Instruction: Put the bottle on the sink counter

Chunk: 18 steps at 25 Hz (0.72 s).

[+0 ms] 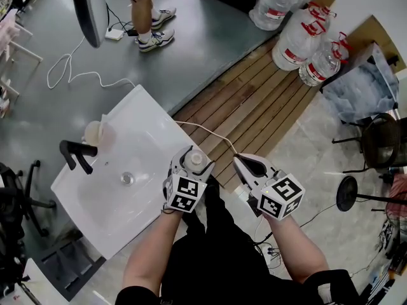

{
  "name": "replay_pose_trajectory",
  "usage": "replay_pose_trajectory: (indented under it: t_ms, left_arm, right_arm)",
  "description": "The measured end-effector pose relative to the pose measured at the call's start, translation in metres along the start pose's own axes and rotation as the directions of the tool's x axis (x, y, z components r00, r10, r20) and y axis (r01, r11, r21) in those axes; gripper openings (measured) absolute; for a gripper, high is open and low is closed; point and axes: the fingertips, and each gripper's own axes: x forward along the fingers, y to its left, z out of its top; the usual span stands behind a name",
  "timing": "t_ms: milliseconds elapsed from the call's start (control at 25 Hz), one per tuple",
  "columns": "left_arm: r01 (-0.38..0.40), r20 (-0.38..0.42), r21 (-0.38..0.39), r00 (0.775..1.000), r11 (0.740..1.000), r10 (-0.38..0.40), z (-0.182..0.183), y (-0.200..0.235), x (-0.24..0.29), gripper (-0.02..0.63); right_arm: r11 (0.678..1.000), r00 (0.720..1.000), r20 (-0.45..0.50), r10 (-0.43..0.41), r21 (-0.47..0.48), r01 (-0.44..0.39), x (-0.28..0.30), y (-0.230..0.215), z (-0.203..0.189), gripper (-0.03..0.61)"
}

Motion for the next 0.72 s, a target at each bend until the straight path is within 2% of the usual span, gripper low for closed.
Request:
replay_pose_trajectory:
  t_ms: [240, 720]
  left_arm:
    - [-0.008, -0.01, 0.03, 1.0, 1.0, 0.008, -0.0018, -0.0016, 0.0007, 0.342]
    - [-0.002, -0.022, 0.038, 1.0, 0.999, 0.003, -0.004, -0.002, 0.0021, 0.342]
  right_arm:
    - [1.0, 1.0, -0.006, -0.002, 0.004, 0.002, 0.0016, -0.0007, -0.0038, 0.014]
    - [1.0, 1.0, -0.006, 0.008, 0.01, -0.008, 0.0037, -0.0013, -0.0057, 0.014]
